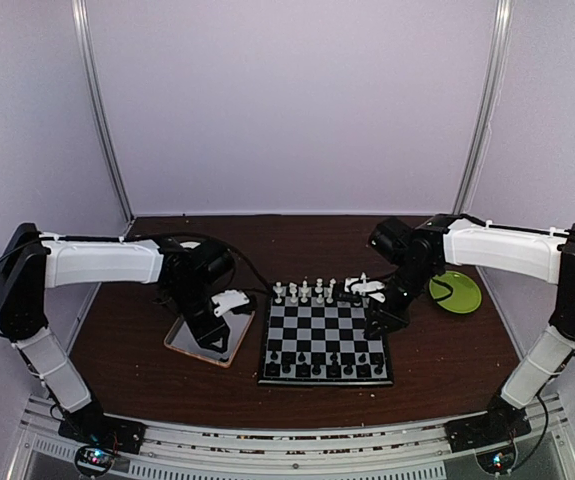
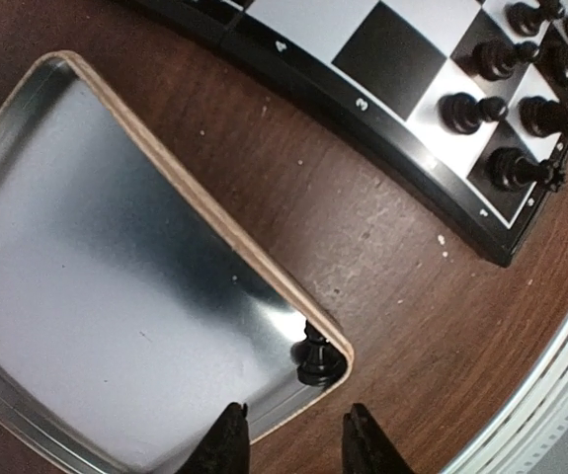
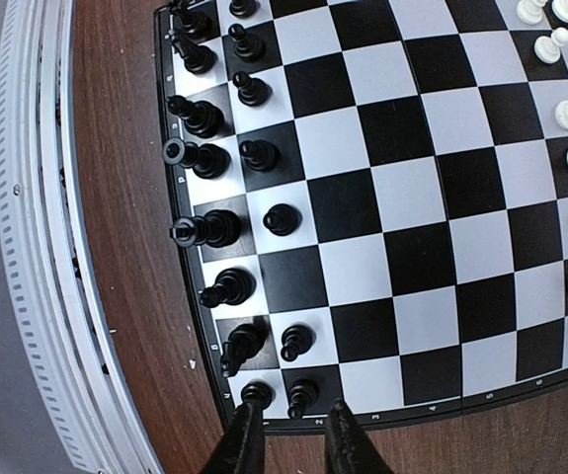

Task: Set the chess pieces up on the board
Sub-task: Pick up the pawn from the storage box.

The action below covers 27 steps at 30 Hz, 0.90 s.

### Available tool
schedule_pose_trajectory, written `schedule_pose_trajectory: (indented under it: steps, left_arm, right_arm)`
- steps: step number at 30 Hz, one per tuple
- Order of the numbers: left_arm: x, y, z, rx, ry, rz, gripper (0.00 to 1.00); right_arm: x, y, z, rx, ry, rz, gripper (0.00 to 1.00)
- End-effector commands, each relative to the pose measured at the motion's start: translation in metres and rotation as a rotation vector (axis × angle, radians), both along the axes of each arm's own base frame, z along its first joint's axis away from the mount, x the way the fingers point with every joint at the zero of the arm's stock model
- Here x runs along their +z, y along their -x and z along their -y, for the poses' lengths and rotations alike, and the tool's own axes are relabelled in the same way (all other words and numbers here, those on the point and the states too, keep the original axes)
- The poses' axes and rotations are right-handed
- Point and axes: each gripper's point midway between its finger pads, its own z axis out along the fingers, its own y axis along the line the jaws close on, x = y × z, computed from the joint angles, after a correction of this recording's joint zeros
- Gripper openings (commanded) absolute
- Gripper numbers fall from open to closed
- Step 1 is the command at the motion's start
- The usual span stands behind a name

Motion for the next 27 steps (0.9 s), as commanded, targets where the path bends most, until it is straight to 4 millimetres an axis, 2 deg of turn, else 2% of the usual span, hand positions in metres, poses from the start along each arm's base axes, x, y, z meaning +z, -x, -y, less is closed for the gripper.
schedule_pose_trajectory:
  steps: [1, 5, 18, 27]
  left_arm:
    - [-0.017, 0.004, -0.008, -0.062, -0.117, 0.040, 0.32]
    - [-0.027, 0.005, -0.005, -0.085, -0.149, 0.044, 0.29]
    - [-0.037, 0.002, -0.006, -0.114, -0.200, 0.056, 0.20]
    - [-0.041, 0.002, 0.001, -0.155, -0.193, 0.071, 0.22]
  right_arm:
    - [0.005, -0.001, -0.004, 0.011, -0.005, 0.006, 0.22]
    - [0.004, -0.001, -0.004, 0.009, -0.005, 0.005, 0.22]
    - [0.002, 0.000, -0.004, 0.012, 0.002, -0.003, 0.23]
    - [0.001, 0.000, -0.004, 0.014, 0.004, -0.005, 0.23]
